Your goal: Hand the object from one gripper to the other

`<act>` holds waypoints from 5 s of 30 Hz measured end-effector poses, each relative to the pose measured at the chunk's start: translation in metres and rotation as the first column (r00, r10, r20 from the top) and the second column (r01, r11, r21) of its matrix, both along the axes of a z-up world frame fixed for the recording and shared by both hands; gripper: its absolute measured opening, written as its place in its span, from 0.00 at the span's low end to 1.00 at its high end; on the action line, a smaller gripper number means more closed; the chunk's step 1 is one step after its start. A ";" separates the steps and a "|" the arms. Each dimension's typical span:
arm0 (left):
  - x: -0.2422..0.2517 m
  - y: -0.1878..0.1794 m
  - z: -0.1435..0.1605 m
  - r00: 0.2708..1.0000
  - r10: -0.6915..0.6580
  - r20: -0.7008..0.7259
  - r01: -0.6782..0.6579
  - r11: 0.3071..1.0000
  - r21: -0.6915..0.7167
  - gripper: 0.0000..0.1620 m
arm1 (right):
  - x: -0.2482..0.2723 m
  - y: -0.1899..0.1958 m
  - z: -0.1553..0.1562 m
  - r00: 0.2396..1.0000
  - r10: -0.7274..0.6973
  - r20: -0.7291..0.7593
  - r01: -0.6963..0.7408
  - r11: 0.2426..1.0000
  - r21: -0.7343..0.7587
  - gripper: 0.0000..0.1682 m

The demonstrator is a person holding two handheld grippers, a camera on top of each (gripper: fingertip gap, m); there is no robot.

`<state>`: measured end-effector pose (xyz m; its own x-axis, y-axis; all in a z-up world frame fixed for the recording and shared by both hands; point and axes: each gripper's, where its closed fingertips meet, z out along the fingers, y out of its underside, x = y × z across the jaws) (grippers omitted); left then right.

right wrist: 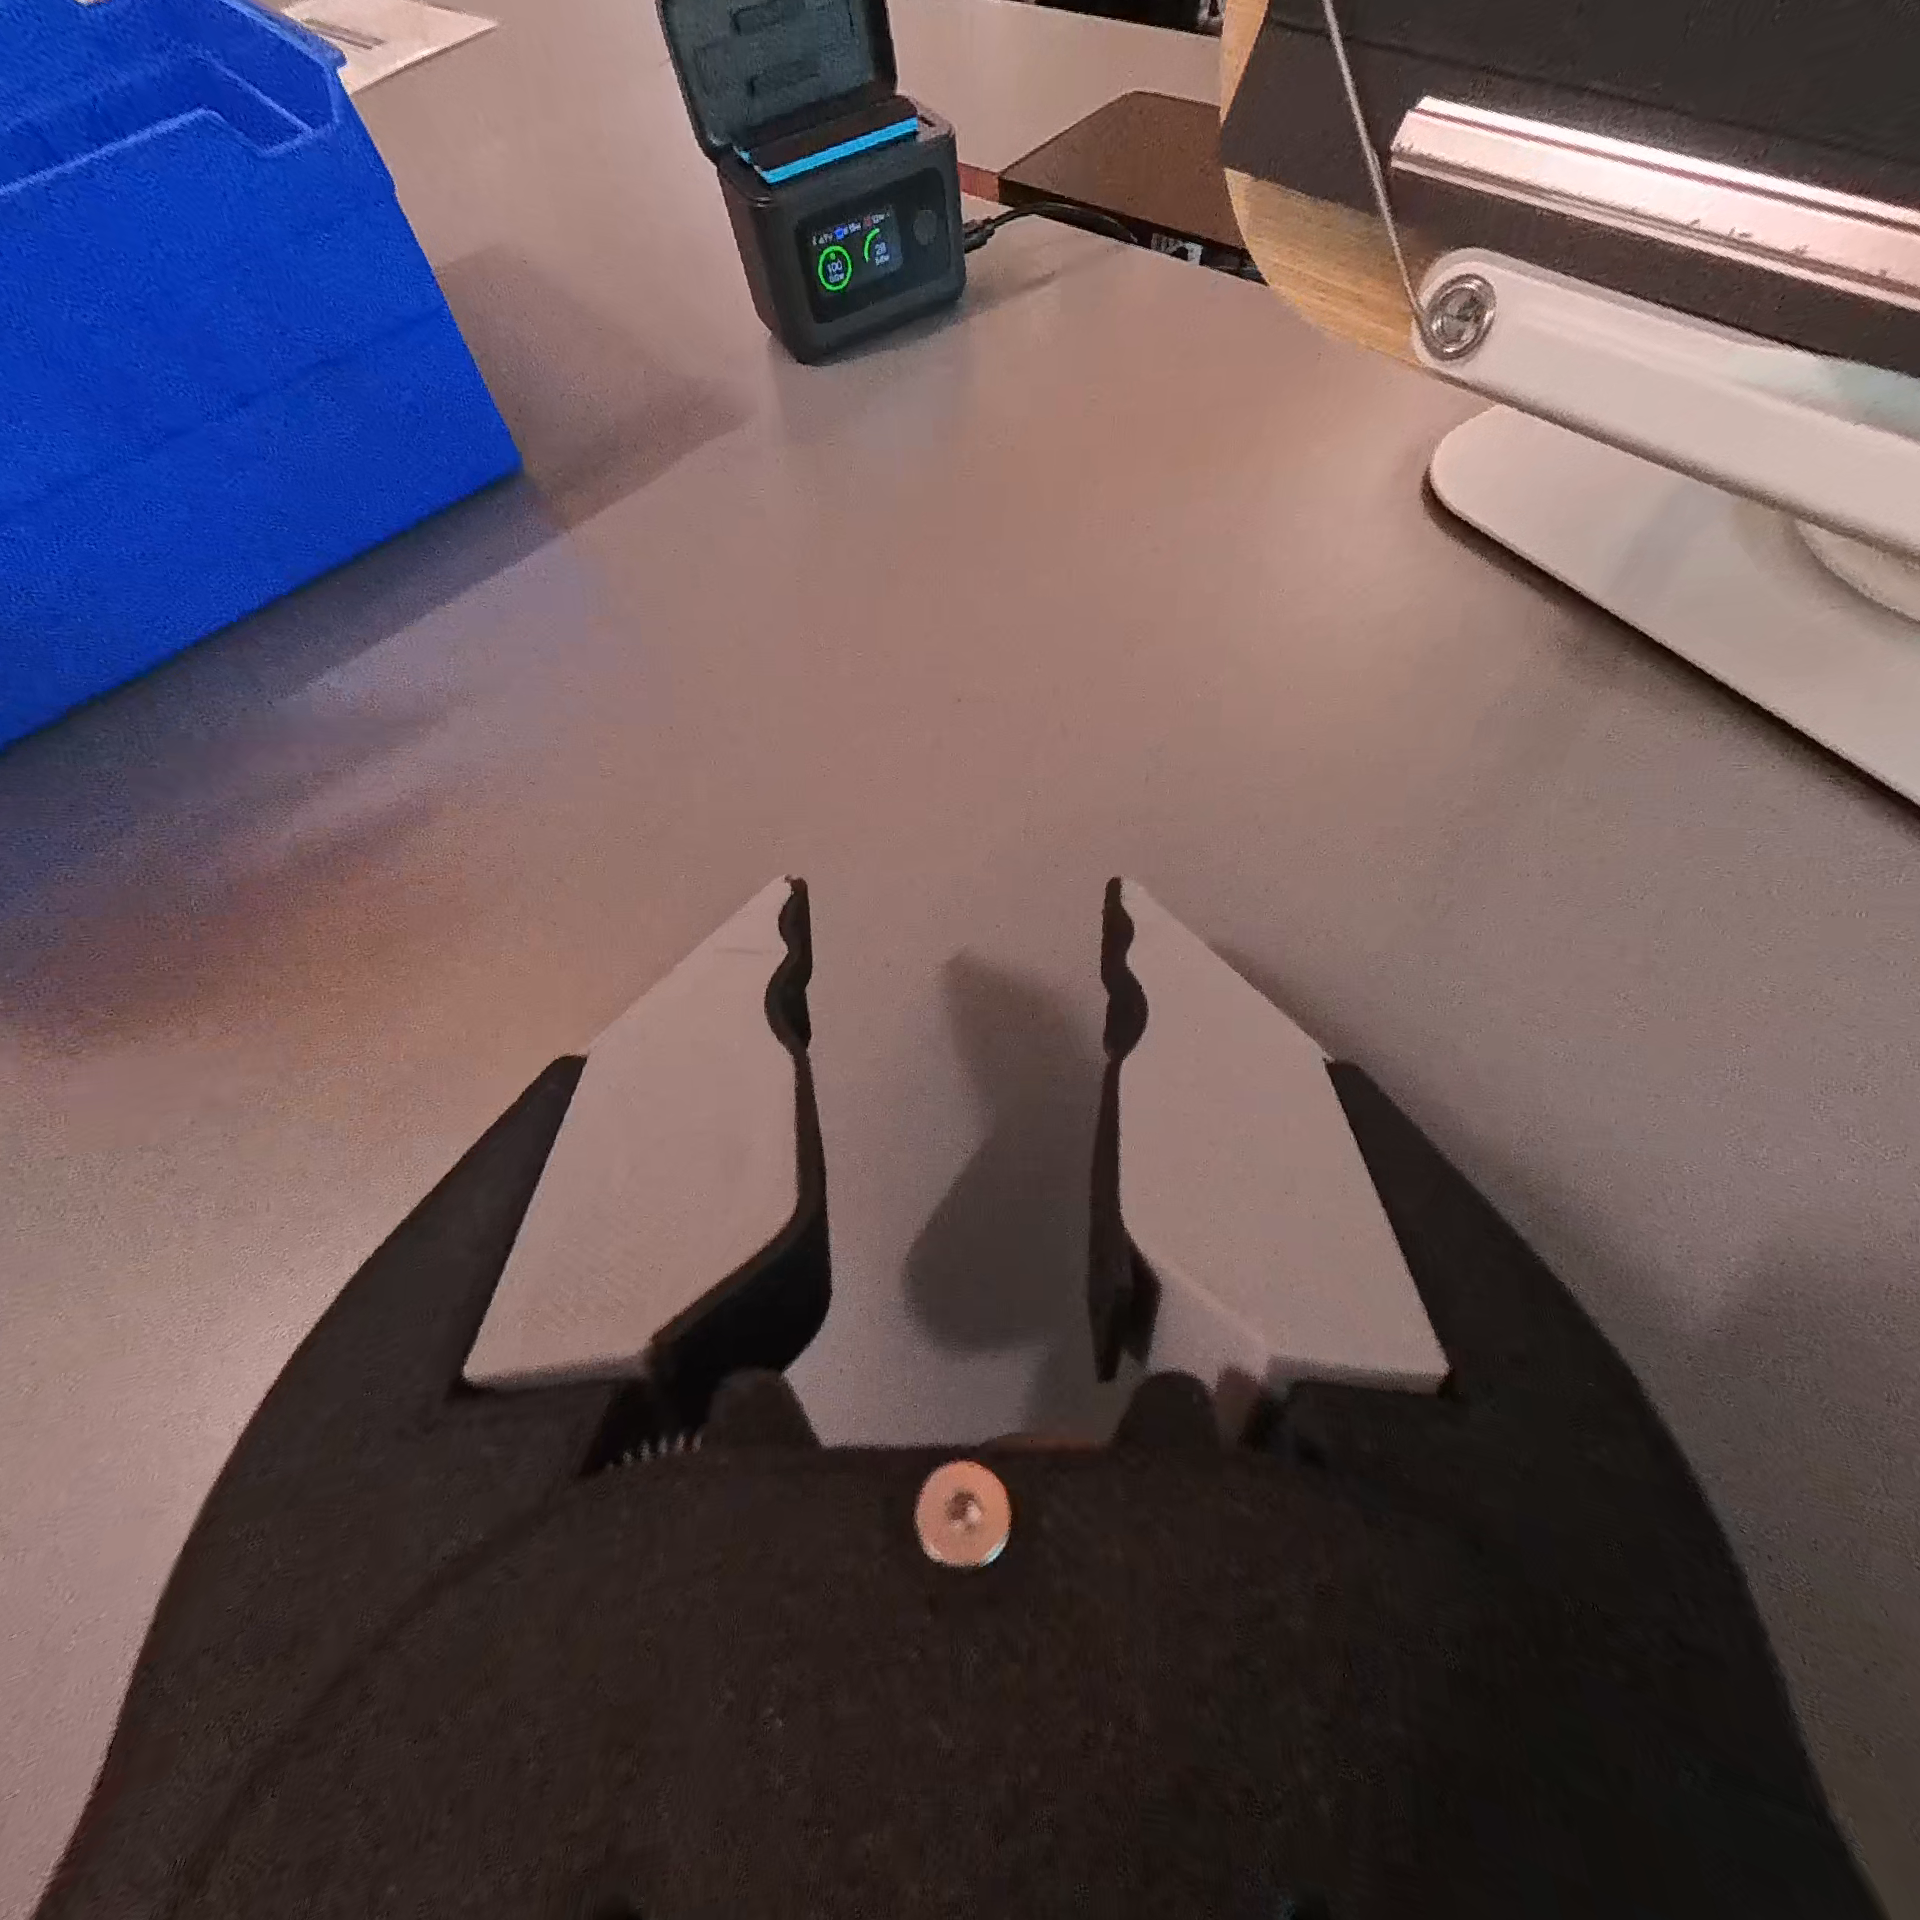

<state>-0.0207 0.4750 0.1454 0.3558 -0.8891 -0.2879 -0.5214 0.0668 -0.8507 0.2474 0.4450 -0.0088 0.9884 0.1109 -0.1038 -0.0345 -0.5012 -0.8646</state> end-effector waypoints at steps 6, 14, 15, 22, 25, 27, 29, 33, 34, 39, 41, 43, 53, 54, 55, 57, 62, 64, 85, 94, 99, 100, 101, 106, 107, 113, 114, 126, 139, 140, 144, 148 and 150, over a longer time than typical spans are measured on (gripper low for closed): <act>-0.074 0.054 -0.137 0.913 0.055 -0.404 -0.230 0.888 -0.399 0.29 | -0.002 0.001 -0.005 1.000 0.009 0.014 -0.009 1.000 -0.017 0.32; -0.082 0.054 -0.191 0.790 -0.033 -0.612 -0.287 0.863 -0.417 0.26 | 0.001 -0.005 -0.007 1.000 0.009 0.002 -0.009 1.000 -0.022 0.32; -0.083 0.055 -0.192 0.781 -0.039 -0.623 -0.289 0.862 -0.417 0.25 | 0.001 -0.006 -0.008 1.000 0.009 -0.005 -0.009 1.000 -0.023 0.32; -0.096 0.063 -0.191 0.727 -0.038 -0.685 -0.294 0.885 -0.361 0.20 | 0.001 -0.008 -0.010 1.000 0.024 -0.017 -0.025 0.999 -0.033 0.31; -0.108 0.076 -0.184 0.662 0.013 -0.749 -0.294 0.925 -0.243 0.16 | -0.001 -0.009 -0.012 0.999 0.032 -0.005 -0.033 0.999 -0.042 0.31; -0.106 0.093 -0.164 0.666 0.105 -0.739 -0.288 0.949 -0.125 0.16 | -0.002 -0.009 -0.013 0.999 0.037 0.003 -0.036 0.998 -0.045 0.31; -0.092 0.113 -0.123 0.725 0.240 -0.646 -0.275 0.960 0.047 0.16 | -0.003 -0.009 -0.013 0.999 0.044 0.008 -0.043 0.998 -0.047 0.31; -0.014 0.088 -0.007 0.941 0.237 -0.240 -0.144 0.926 0.349 0.15 | -0.009 -0.010 -0.012 0.997 0.078 -0.011 -0.079 0.996 -0.045 0.32; 0.008 0.067 0.013 0.971 0.177 -0.159 -0.107 0.922 0.371 0.15 | -0.010 -0.010 -0.012 0.996 0.085 -0.023 -0.086 0.995 -0.042 0.32; 0.119 -0.035 0.034 0.983 -0.169 0.066 0.122 0.884 0.451 0.16 | -0.007 -0.011 -0.003 0.994 0.081 -0.068 -0.080 0.997 0.007 0.35; 0.155 -0.046 0.014 0.974 -0.209 0.092 0.134 0.850 0.510 0.15 | -0.003 -0.010 -0.001 0.997 0.066 -0.051 -0.065 0.998 0.022 0.35; 0.185 -0.042 -0.017 0.970 -0.217 0.110 0.126 0.834 0.537 0.15 | 0.002 -0.010 -0.001 0.999 0.047 -0.016 -0.047 0.999 0.028 0.35; 0.237 -0.002 -0.096 0.977 -0.209 0.050 0.117 0.711 0.693 0.16 | 0.029 0.002 -0.008 0.978 -0.068 0.198 0.070 0.998 -0.003 0.34; 0.238 0.001 -0.099 0.976 -0.215 0.041 0.124 0.701 0.702 0.15 | 0.030 0.003 -0.009 0.978 -0.071 0.198 0.074 0.997 -0.007 0.34; 0.240 0.003 -0.103 0.975 -0.220 0.030 0.137 0.702 0.699 0.15 | 0.031 0.004 -0.010 0.978 -0.073 0.196 0.077 0.997 -0.012 0.34; 0.241 0.005 -0.103 0.971 -0.236 0.034 0.149 0.712 0.687 0.15 | 0.031 0.004 -0.011 0.979 -0.071 0.189 0.076 0.997 -0.016 0.34; 0.237 -0.011 -0.095 0.942 -0.331 0.050 0.203 0.684 0.701 0.15 | 0.009 0.003 0.006 0.998 0.038 0.050 -0.042 0.996 0.074 0.32; 0.235 -0.024 -0.097 0.911 -0.411 0.033 0.269 0.653 0.708 0.15 | -0.017 -0.001 0.022 0.977 0.186 -0.107 -0.169 0.974 0.154 0.33; 0.230 -0.046 -0.127 0.839 -0.538 0.085 0.504 0.826 0.251 0.19 | -0.020 -0.010 0.039 0.881 0.117 0.459 -0.234 0.950 0.207 0.14; 0.222 -0.069 -0.108 0.766 -0.490 0.417 0.630 0.703 -0.330 0.36 | -0.043 -0.023 0.053 0.495 -0.021 0.869 -0.349 0.911 0.220 0.14; 0.221 -0.067 -0.106 0.758 -0.472 0.451 0.640 0.672 -0.372 0.25 | -0.060 -0.026 0.037 0.306 -0.003 0.952 -0.406 0.904 0.133 0.14; 0.221 -0.067 -0.108 0.760 -0.483 0.436 0.638 0.681 -0.358 0.22 | -0.065 -0.027 0.036 0.298 -0.003 0.954 -0.417 0.899 0.133 0.15; 0.221 -0.069 -0.110 0.759 -0.499 0.419 0.640 0.688 -0.341 0.19 | -0.070 -0.027 0.036 0.306 0.001 0.952 -0.428 0.893 0.137 0.15; 0.223 -0.045 -0.126 0.839 -0.522 0.152 0.529 0.848 -0.012 0.15 | -0.072 -0.026 0.025 0.436 0.106 0.894 -0.427 0.898 0.102 0.16; 0.222 -0.034 -0.127 0.866 -0.495 0.065 0.481 0.863 0.156 0.15 | -0.072 -0.027 0.021 0.514 0.175 0.840 -0.438 0.895 0.082 0.18; 0.222 -0.050 -0.101 0.850 -0.519 -0.094 0.405 0.529 0.746 0.15 | -0.056 -0.035 0.041 0.918 0.370 0.142 -0.391 0.903 0.178 0.30; 0.222 -0.051 -0.097 0.855 -0.510 -0.091 0.383 0.504 0.774 0.15 | -0.057 -0.036 0.049 0.921 0.388 0.026 -0.384 0.897 0.219 0.31; 0.238 -0.070 -0.106 0.875 -0.460 -0.154 0.381 0.455 0.805 0.15 | -0.064 -0.027 0.040 0.926 0.374 -0.047 -0.362 0.917 0.171 0.14; 0.225 -0.060 -0.108 0.791 -0.480 0.379 0.581 0.783 -0.220 0.30 | -0.043 -0.029 0.036 0.675 0.131 0.726 -0.332 0.932 0.141 0.15; 0.225 -0.059 -0.110 0.799 -0.464 0.382 0.575 0.774 -0.265 0.31 | -0.047 -0.030 0.037 0.660 0.137 0.739 -0.350 0.926 0.141 0.15; 0.224 -0.073 -0.111 0.767 -0.466 0.440 0.633 0.663 -0.400 0.25 | -0.053 -0.031 0.038 0.542 0.100 0.834 -0.362 0.924 0.125 0.15; 0.226 -0.075 -0.124 0.789 -0.491 0.370 0.612 0.684 -0.397 0.16 | -0.065 -0.031 0.032 0.412 0.092 0.906 -0.386 0.919 0.082 0.15; 0.227 -0.067 -0.128 0.811 -0.510 0.288 0.582 0.757 -0.298 0.16 | -0.065 -0.029 0.027 0.382 0.094 0.919 -0.382 0.922 0.064 0.16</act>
<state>0.2062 0.4084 0.0170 -0.2100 -0.9720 0.1052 -0.3276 -0.0315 -0.9443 0.1829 0.4156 0.0180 0.4224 0.2346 0.8756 0.9060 -0.1403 -0.3994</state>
